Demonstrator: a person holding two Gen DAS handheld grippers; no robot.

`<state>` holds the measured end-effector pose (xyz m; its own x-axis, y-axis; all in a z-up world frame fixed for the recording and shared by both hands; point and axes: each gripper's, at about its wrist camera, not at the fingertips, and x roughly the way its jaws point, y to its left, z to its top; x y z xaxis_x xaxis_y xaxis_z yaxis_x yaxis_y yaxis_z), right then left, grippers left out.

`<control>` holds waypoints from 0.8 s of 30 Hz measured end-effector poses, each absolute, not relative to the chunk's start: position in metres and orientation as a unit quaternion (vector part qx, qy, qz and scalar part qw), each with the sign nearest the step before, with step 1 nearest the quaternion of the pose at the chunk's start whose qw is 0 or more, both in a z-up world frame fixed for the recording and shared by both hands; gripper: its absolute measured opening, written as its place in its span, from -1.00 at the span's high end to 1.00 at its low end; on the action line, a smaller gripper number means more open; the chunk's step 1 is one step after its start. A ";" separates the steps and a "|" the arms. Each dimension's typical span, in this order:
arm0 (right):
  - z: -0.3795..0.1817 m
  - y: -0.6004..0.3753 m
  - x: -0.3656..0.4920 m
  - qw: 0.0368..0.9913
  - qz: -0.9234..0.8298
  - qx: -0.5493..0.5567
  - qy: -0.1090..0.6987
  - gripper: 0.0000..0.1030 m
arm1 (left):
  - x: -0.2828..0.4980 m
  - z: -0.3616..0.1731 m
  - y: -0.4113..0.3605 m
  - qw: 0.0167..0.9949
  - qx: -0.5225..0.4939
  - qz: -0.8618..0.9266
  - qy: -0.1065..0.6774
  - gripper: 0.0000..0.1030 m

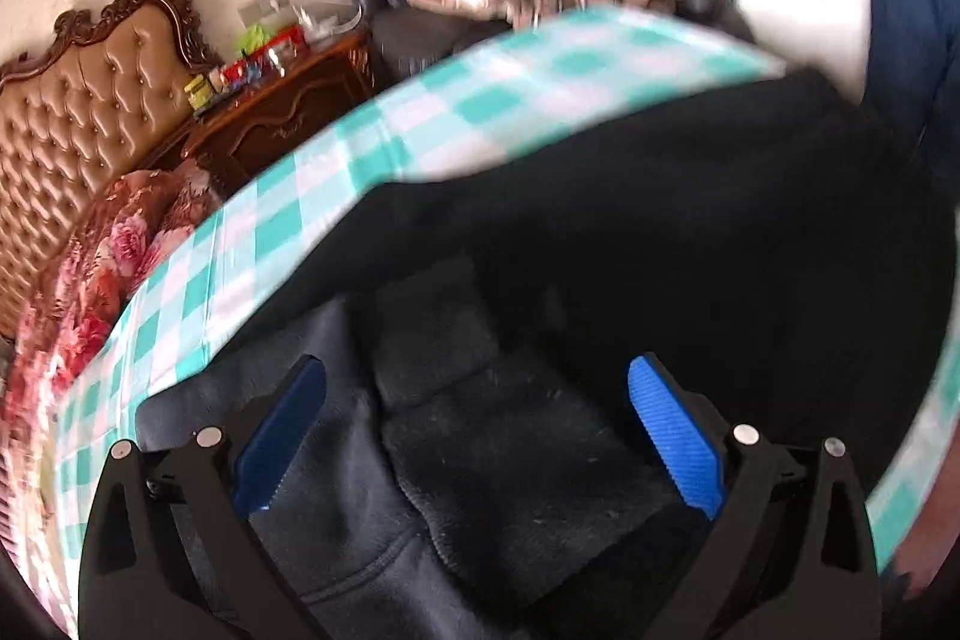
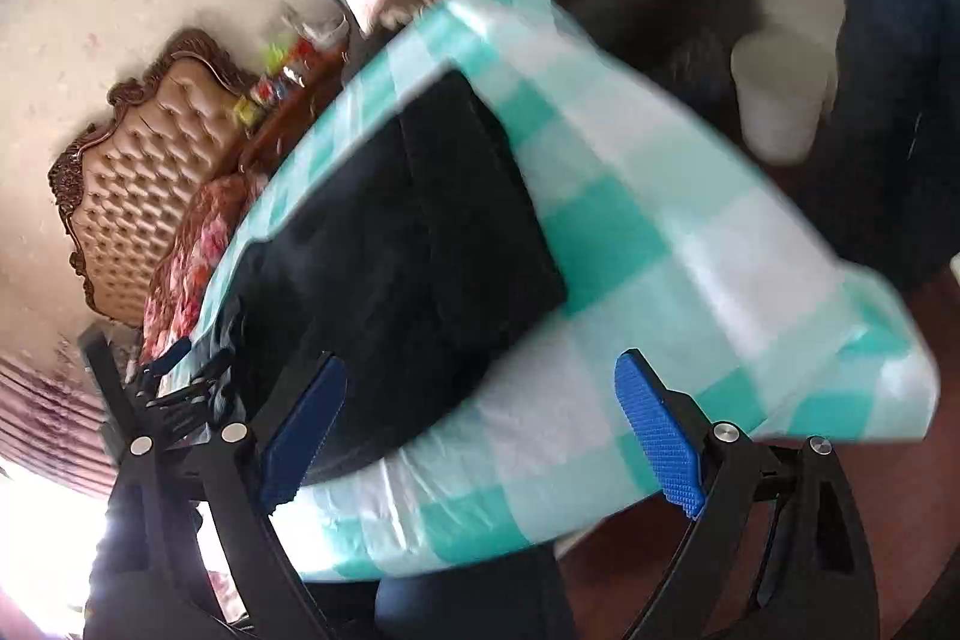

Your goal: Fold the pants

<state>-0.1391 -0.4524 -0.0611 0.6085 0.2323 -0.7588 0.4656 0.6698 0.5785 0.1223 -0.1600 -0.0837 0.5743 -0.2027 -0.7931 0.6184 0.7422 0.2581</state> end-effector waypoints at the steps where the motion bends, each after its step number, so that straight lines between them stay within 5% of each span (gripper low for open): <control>1: -0.068 -0.451 -0.131 0.793 -0.082 0.397 0.455 -0.72 | 0.127 -0.096 -0.160 0.836 0.265 -0.246 0.413 -0.97; 4: -0.078 -0.450 -0.121 0.783 -0.070 0.419 0.454 -0.91 | 0.132 -0.104 -0.150 0.836 0.217 -0.259 0.432 -0.97; 9: -0.082 -0.459 -0.111 0.776 -0.063 0.473 0.412 -0.90 | 0.130 -0.107 -0.147 0.835 0.213 -0.263 0.435 -0.97; 11: -0.084 -0.460 -0.113 0.779 -0.072 0.484 0.392 -0.70 | 0.131 -0.108 -0.147 0.834 0.209 -0.266 0.436 -0.97; 13: -0.088 -0.462 -0.120 0.778 -0.103 0.488 0.382 0.00 | 0.129 -0.108 -0.147 0.834 0.209 -0.266 0.435 -0.97; 19: -0.081 -0.461 -0.141 0.804 -0.051 0.516 0.291 0.46 | 0.127 -0.105 -0.145 0.832 0.209 -0.268 0.439 -0.97; 24: -0.025 -0.423 -0.124 0.878 -0.025 0.400 0.262 0.51 | 0.130 -0.072 -0.137 0.834 0.164 -0.290 0.439 -0.96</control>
<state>-0.1238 -0.4232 -0.0246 0.8611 0.1667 -0.4804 0.2534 0.6784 0.6897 0.1304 -0.1371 -0.0721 0.4454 -0.3403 -0.8282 0.6278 0.7782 0.0178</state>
